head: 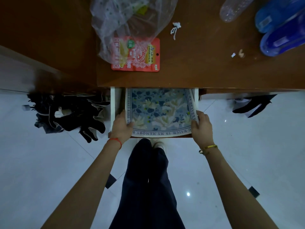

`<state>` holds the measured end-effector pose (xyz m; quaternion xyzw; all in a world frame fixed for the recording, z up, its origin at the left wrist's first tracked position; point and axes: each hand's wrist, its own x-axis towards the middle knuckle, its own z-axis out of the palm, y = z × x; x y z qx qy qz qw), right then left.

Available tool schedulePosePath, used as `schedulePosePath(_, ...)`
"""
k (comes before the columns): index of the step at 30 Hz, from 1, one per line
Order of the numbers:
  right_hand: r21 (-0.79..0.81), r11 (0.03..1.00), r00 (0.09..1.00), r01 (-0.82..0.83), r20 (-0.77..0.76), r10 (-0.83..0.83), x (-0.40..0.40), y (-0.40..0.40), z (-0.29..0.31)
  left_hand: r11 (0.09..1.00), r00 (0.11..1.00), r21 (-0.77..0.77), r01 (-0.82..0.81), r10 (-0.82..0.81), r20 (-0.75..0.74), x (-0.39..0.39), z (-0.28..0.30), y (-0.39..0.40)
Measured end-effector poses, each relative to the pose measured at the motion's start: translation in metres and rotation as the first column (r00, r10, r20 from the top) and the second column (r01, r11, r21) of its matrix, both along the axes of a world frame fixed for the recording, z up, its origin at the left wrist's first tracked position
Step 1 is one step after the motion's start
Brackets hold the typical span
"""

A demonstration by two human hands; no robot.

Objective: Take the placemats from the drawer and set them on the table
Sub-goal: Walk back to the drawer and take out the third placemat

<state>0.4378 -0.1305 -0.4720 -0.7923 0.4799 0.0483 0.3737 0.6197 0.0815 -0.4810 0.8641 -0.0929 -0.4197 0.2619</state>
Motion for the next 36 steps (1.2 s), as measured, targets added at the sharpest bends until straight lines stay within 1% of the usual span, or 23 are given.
schedulePosePath(5,0.133,0.989,0.997,0.06,0.029,-0.065,-0.027,0.022,0.032,0.997,0.995,-0.005,-0.072,0.071,-0.075,-0.022,0.032,0.015)
schedulePosePath(10,0.219,0.972,0.996,0.088,0.007,-0.092,-0.063,0.043,0.077,0.997,0.994,-0.012,-0.083,0.082,-0.073,-0.048,0.077,0.037)
schedulePosePath(13,0.278,0.955,0.994,0.099,0.009,-0.106,-0.083,0.055,0.112,0.999,0.997,-0.015,-0.05,0.049,-0.066,-0.062,0.114,0.052)
schedulePosePath(16,0.282,0.954,0.992,0.1,0.044,-0.116,-0.106,0.067,0.154,0.999,0.999,-0.044,-0.01,0.008,-0.037,-0.074,0.158,0.066)
schedulePosePath(18,0.265,0.958,0.986,0.111,0.092,-0.139,-0.121,0.076,0.182,0.994,1.0,-0.107,0.005,-0.007,-0.026,-0.083,0.187,0.073)
schedulePosePath(21,0.234,0.957,0.962,0.17,0.171,-0.212,-0.144,0.09,0.222,0.977,0.999,-0.211,-0.005,-0.003,-0.04,-0.096,0.227,0.078)
schedulePosePath(24,0.176,0.951,0.932,0.256,0.215,-0.291,-0.163,0.106,0.255,0.958,0.999,-0.285,0.018,-0.029,-0.033,-0.104,0.261,0.076)
schedulePosePath(28,0.124,0.913,0.878,0.389,0.25,-0.408,-0.187,0.13,0.29,0.929,0.994,-0.361,0.088,-0.105,-0.03,-0.11,0.301,0.067)
schedulePosePath(31,0.128,0.854,0.808,0.504,0.278,-0.519,-0.202,0.153,0.312,0.891,0.976,-0.411,0.195,-0.217,-0.008,-0.111,0.325,0.058)
schedulePosePath(36,0.084,0.727,0.663,0.681,0.349,-0.662,-0.223,0.192,0.338,0.79,0.907,-0.481,0.38,-0.421,0.025,-0.112,0.357,0.036)
